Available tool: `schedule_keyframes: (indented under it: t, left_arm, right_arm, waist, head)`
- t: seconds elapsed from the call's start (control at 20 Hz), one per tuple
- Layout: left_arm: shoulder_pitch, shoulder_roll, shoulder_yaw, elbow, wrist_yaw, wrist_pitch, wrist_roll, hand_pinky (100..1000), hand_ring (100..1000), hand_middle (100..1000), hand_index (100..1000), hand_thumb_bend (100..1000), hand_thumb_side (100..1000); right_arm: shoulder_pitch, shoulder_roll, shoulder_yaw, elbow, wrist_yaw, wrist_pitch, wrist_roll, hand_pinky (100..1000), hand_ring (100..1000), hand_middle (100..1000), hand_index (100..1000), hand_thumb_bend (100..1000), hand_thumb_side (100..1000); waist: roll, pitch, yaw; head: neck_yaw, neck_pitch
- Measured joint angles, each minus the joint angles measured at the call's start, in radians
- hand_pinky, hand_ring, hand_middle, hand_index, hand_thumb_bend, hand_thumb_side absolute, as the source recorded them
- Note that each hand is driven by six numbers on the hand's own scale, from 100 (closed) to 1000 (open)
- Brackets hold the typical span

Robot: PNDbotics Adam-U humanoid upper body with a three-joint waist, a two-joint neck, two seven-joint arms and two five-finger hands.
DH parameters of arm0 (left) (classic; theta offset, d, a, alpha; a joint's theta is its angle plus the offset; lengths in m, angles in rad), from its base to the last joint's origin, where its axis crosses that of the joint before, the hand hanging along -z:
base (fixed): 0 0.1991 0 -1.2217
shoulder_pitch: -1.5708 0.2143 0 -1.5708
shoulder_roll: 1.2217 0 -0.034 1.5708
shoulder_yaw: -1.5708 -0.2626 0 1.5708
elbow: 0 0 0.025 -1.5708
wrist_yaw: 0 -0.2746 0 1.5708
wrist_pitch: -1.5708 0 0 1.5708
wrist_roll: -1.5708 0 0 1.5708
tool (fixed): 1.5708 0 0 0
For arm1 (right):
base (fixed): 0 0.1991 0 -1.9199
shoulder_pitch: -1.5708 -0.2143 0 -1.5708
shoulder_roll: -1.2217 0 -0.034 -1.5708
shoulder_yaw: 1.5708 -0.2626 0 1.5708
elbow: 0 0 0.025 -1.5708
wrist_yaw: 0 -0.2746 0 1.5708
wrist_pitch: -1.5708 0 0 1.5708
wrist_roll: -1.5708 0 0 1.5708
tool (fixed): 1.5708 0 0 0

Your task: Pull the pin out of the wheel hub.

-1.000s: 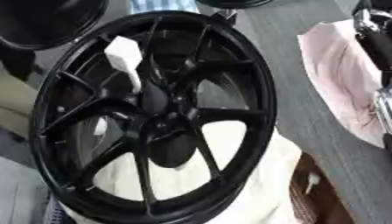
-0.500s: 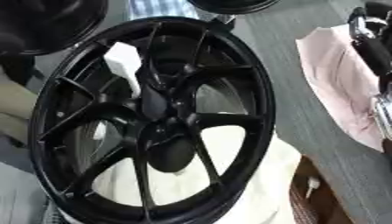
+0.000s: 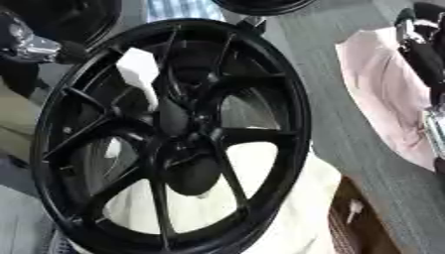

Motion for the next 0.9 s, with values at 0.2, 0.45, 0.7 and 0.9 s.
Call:
schedule_keyframes:
  t: [0.2, 0.45, 0.7, 0.9]
  left_arm:
    - [-0.016, -0.019, -0.027, 0.024, 0.009, -0.011, 0.011, 815, 787, 775, 859, 554, 723]
    - [-0.030, -0.039, -0.054, 0.056, 0.024, -0.025, 0.025, 819, 793, 783, 865, 581, 687]
    - [-0.040, -0.063, -0.059, 0.101, 0.015, -0.036, 0.036, 816, 787, 778, 861, 568, 668]
    - [-0.047, -0.077, -0.064, 0.131, 0.008, -0.044, 0.044, 810, 779, 768, 851, 537, 665]
  right_arm:
    - [-0.001, 0.000, 0.000, 0.000, 0.000, -0.001, 0.001, 879, 804, 811, 845, 166, 553]
    - [-0.004, 0.000, 0.002, 0.000, 0.000, -0.003, 0.003, 879, 803, 810, 845, 166, 553]
    - [-0.010, 0.001, 0.006, 0.000, 0.000, -0.003, 0.003, 879, 803, 809, 845, 167, 552]
    - [-0.010, 0.002, 0.006, 0.000, -0.001, -0.004, 0.004, 879, 802, 809, 844, 168, 552]
  waist:
    - [0.003, 0.000, -0.003]
    - [0.003, 0.000, -0.009]
    - [0.003, 0.000, -0.015]
    - [0.003, 0.000, -0.018]
  head:
    - [0.006, 0.000]
    - [0.012, 0.000]
    - [0.018, 0.003]
    - [0.021, 0.005]
